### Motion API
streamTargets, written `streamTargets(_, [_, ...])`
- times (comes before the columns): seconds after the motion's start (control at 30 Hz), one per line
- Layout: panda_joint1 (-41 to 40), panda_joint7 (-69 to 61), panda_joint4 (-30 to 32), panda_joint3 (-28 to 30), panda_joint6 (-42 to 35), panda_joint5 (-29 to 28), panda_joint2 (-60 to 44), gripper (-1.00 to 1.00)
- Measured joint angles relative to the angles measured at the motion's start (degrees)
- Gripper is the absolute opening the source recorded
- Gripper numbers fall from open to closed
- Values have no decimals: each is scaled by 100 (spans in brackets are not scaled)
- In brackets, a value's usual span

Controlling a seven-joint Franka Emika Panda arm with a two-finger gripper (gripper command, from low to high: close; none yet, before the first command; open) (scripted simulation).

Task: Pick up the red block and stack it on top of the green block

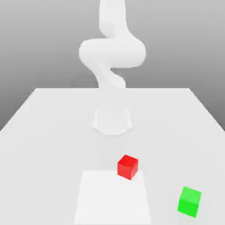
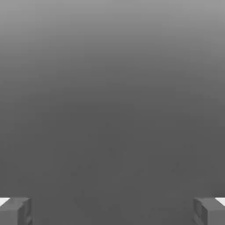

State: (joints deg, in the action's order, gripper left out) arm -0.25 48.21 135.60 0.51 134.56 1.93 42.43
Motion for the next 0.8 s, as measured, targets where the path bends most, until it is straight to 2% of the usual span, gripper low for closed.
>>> streamTargets(0.33, [-20, 1342, 1766, -370, 1346, 622, -1724, 0])
streamTargets(0.6, [-72, 3008, 3283, -1148, 2556, 558, -3117, 0])
streamTargets(0.67, [-95, 3261, 3461, -1255, 2744, 503, -3345, 0])
streamTargets(0.8, [-70, 3252, 3420, -1258, 2950, 567, -3664, 0])
